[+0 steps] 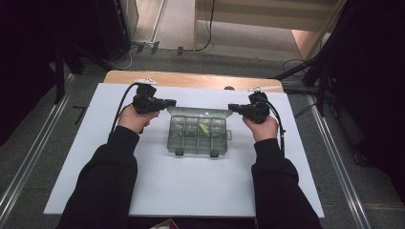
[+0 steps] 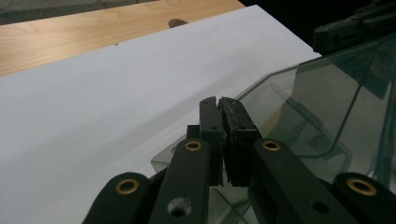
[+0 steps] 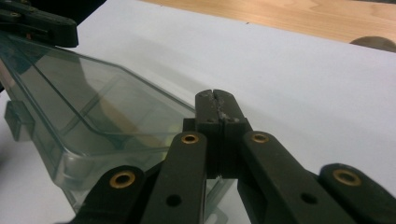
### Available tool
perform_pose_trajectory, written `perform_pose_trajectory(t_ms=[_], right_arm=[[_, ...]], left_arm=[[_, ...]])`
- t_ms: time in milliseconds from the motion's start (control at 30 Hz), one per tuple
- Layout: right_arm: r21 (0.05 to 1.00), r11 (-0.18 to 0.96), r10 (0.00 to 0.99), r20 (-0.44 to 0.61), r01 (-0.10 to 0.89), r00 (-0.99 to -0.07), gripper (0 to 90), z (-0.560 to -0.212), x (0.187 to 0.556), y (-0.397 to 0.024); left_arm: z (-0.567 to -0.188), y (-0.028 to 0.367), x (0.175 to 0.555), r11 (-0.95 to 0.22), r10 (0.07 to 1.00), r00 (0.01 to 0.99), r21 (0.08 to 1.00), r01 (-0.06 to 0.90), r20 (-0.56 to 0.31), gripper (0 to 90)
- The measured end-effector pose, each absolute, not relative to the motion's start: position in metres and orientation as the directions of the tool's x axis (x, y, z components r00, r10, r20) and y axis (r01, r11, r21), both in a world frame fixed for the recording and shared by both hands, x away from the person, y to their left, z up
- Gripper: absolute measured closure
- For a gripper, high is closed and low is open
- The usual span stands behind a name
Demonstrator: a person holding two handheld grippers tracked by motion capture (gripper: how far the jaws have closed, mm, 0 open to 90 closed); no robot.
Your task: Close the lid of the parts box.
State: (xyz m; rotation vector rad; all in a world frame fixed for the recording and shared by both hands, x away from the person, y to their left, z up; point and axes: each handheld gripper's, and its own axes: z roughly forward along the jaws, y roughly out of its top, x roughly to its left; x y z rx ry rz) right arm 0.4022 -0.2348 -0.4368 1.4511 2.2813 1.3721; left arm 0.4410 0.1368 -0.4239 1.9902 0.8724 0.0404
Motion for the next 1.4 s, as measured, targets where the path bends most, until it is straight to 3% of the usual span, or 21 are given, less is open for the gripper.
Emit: perform_pose_trajectory(t_ms=[1400], right_arm=[[0.695, 0.25, 0.681, 0.368, 0.674, -0.633, 90.0, -0.43, 0.365, -0.216]], left_arm=[[-0.422, 0.14, 0.398, -0.357, 0.536, 0.786, 0.762, 0.541, -0.308, 83.7]])
